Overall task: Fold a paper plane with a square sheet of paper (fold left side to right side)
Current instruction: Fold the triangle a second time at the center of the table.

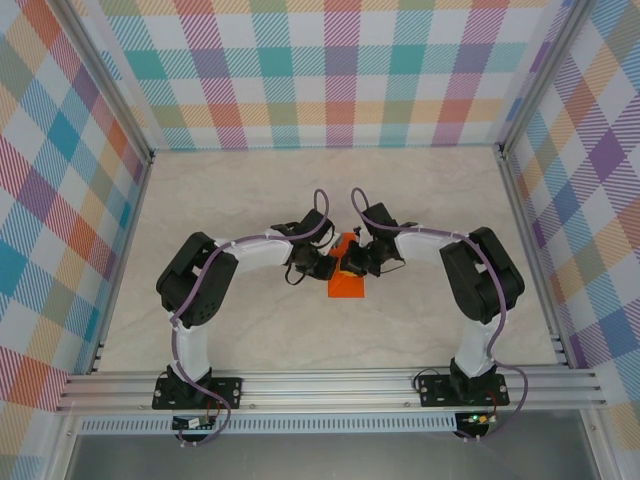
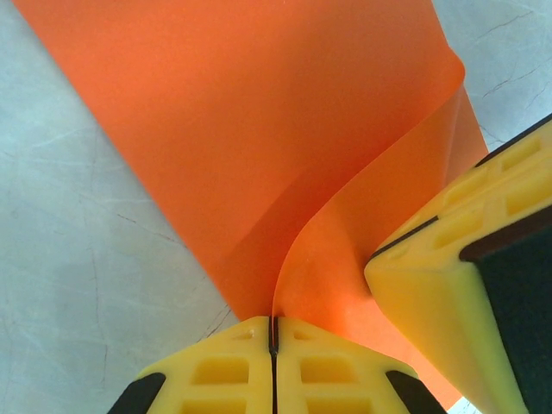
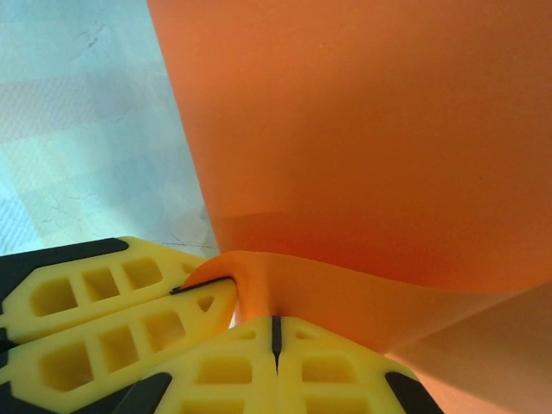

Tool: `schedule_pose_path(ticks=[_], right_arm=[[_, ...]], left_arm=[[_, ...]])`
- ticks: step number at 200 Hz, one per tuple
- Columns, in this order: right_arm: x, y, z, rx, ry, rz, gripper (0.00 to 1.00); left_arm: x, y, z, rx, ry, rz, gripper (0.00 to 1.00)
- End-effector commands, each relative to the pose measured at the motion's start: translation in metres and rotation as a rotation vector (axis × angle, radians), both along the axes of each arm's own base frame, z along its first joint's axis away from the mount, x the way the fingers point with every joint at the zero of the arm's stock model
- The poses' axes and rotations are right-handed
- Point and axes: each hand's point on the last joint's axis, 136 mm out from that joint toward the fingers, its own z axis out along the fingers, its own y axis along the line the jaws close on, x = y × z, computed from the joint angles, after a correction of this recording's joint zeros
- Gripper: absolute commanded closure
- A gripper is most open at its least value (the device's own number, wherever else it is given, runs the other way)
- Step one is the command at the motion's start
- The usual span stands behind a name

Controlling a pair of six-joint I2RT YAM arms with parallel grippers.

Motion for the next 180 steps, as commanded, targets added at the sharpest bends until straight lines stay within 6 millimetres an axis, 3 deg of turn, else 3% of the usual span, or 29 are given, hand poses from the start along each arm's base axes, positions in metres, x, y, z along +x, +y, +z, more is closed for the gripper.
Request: schedule_pose_path(ticks=[1, 180], right_arm=[[0.0, -0.002, -0.002, -0.035, -0.009, 0.021, 0.98], [-0.019, -0.023, -0.032, -0.129, 0.04, 0.018, 0.99]], left_arm=[[-0.002, -0.003, -0.001, 0.005, 0.002, -0.022, 0.94], [0.001, -0.002, -0.002, 0.018, 0.002, -0.012, 0.94]])
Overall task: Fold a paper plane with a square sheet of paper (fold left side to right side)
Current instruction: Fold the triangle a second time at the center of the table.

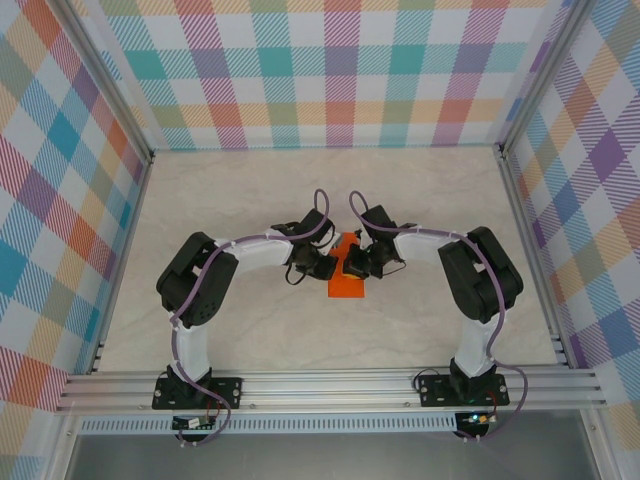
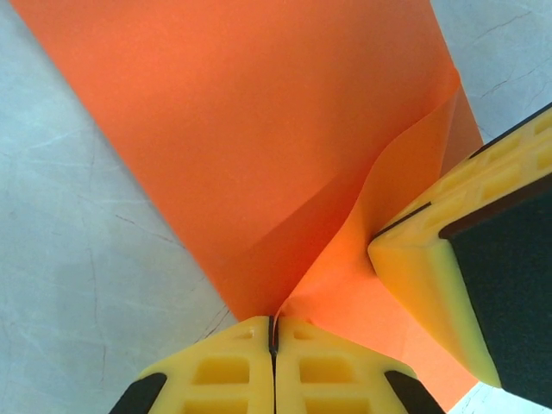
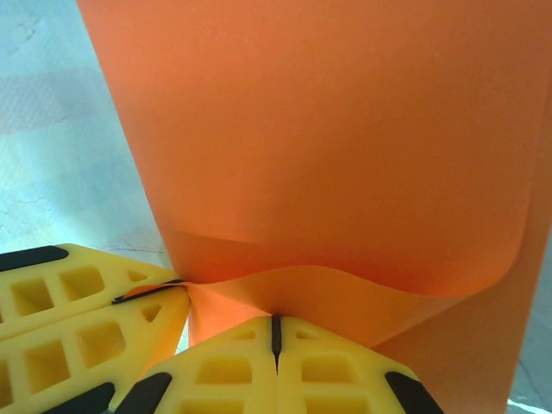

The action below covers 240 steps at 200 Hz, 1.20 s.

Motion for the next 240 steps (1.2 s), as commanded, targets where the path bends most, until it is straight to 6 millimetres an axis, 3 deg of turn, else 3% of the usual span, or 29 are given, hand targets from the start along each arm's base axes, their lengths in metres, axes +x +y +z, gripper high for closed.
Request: schedule_pose_path(ticks=[1, 45, 60, 124, 150, 179, 211, 240], right_arm=[[-0.017, -0.012, -0.02, -0.067, 0.051, 0.011, 0.99], [-0.023, -0.018, -0.028, -0.088, 0.064, 0.009, 0.99], [-0.026, -0.02, -0.031, -0.094, 0.072, 0.009, 0.99], [-0.027, -0.02, -0.035, -0.093, 0.08, 0.012, 0.99], [-0.026, -0.02, -0.034, -0.093, 0.079, 0.011, 0.99], [-0.026, -0.018, -0.033, -0.089, 0.077, 0.014, 0.99], [-0.025, -0.018, -0.032, -0.087, 0.078, 0.014, 0.99], [-0.024, -0.017, -0.032, -0.086, 0.078, 0.016, 0.99]], left_arm=[[0.001, -0.002, -0.003, 0.016, 0.003, -0.012, 0.94], [0.001, -0.002, 0.0, 0.015, 0.001, -0.013, 0.94], [0.001, -0.003, 0.005, 0.007, -0.004, -0.01, 0.89], [0.004, -0.001, 0.06, -0.062, -0.078, 0.019, 0.65], [-0.005, -0.001, 0.075, -0.114, -0.071, 0.019, 0.63], [-0.029, -0.016, 0.076, -0.224, 0.011, -0.017, 0.7], [-0.05, -0.025, 0.065, -0.298, 0.107, -0.027, 0.75], [-0.048, -0.028, 0.053, -0.304, 0.118, -0.029, 0.76]])
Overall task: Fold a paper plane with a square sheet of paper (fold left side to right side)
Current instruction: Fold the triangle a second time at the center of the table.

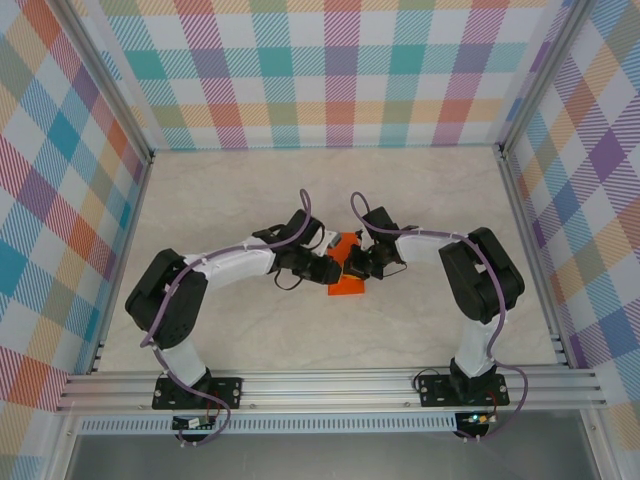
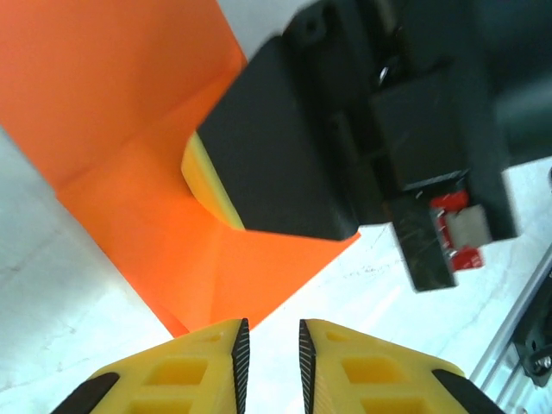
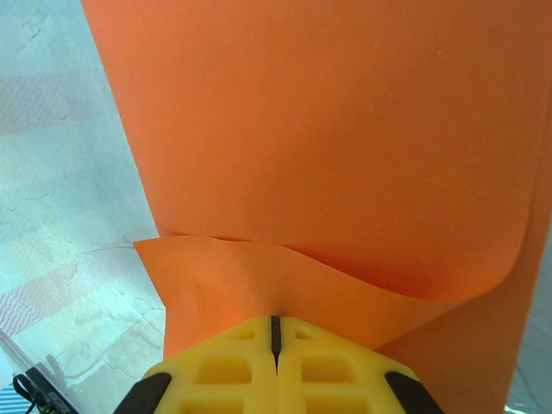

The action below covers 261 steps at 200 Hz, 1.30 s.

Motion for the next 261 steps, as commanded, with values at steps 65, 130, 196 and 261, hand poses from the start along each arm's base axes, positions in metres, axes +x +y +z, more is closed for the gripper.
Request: schedule_pose_path(ticks=[65, 130, 196, 261], right_arm=[[-0.022, -0.019, -0.03, -0.111, 0.091, 0.012, 0.99], [-0.023, -0.02, -0.03, -0.117, 0.091, 0.013, 0.99], [-0.023, -0.021, -0.03, -0.124, 0.092, 0.011, 0.99], [-0.023, -0.021, -0.03, -0.125, 0.091, 0.014, 0.99]], left_arm=[[-0.004, -0.021, -0.018, -0.063, 0.083, -0.037, 0.77], [-0.015, -0.009, -0.041, -0.005, 0.119, -0.033, 0.78], [-0.021, 0.001, -0.059, 0.047, 0.131, -0.025, 0.79], [-0.026, 0.01, -0.075, 0.088, 0.146, -0.016, 0.8]])
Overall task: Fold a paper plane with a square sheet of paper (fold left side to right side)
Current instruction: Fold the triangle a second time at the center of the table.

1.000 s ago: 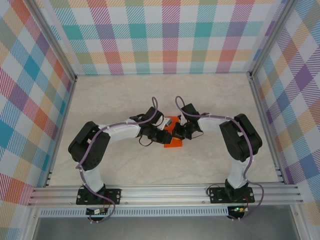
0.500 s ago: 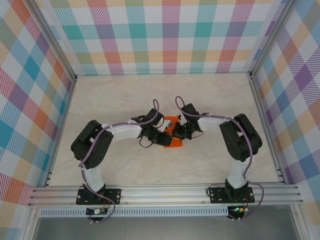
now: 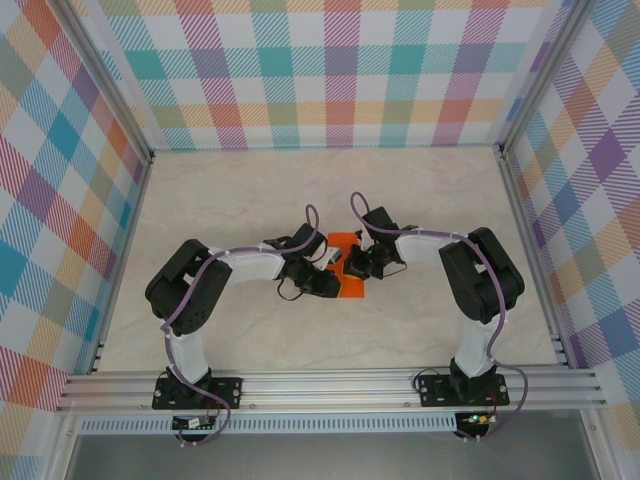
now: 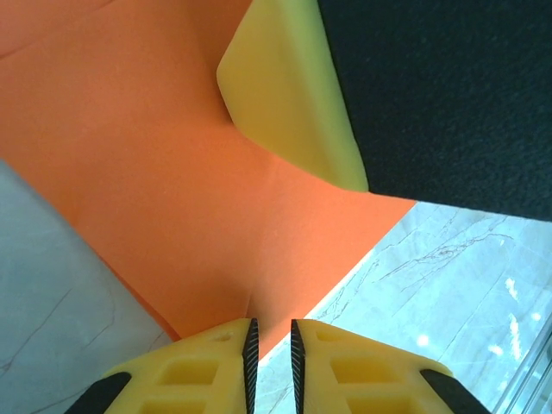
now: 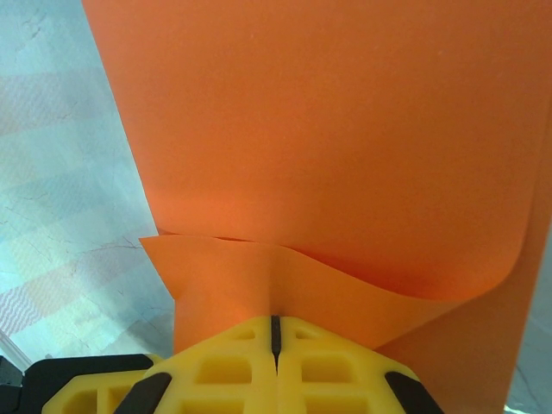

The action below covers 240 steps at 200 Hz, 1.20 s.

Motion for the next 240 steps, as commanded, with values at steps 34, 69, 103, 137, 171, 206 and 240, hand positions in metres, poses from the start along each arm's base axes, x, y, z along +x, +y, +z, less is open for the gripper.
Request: schedule_pose_path(ticks=[34, 69, 103, 137, 171, 206, 240], right_arm=[[-0.021, -0.019, -0.028, -0.117, 0.081, 0.02, 0.99], [-0.017, -0.015, -0.024, -0.096, 0.068, 0.028, 0.99], [-0.016, -0.013, -0.024, -0.094, 0.07, 0.035, 0.99], [-0.016, -0.013, -0.023, -0.095, 0.068, 0.035, 0.99], [-0.015, -0.013, -0.024, -0.095, 0.071, 0.036, 0.99], [-0.016, -0.014, -0.025, -0.101, 0.075, 0.035, 0.99], [-0.016, -0.013, -0.024, -0.096, 0.075, 0.037, 0.99]], left_arm=[[-0.015, 0.018, -0.025, 0.081, 0.031, 0.003, 0.81], [-0.025, 0.028, -0.032, 0.098, 0.046, 0.015, 0.85], [-0.031, 0.037, -0.034, 0.103, 0.059, 0.035, 0.91], [-0.037, 0.047, -0.033, 0.104, 0.064, 0.061, 0.92], [-0.041, 0.047, -0.028, 0.08, 0.07, 0.056, 0.92], [-0.042, 0.048, -0.02, 0.072, 0.062, 0.059, 0.91], [-0.039, 0.041, 0.009, 0.001, 0.026, 0.05, 0.9]])
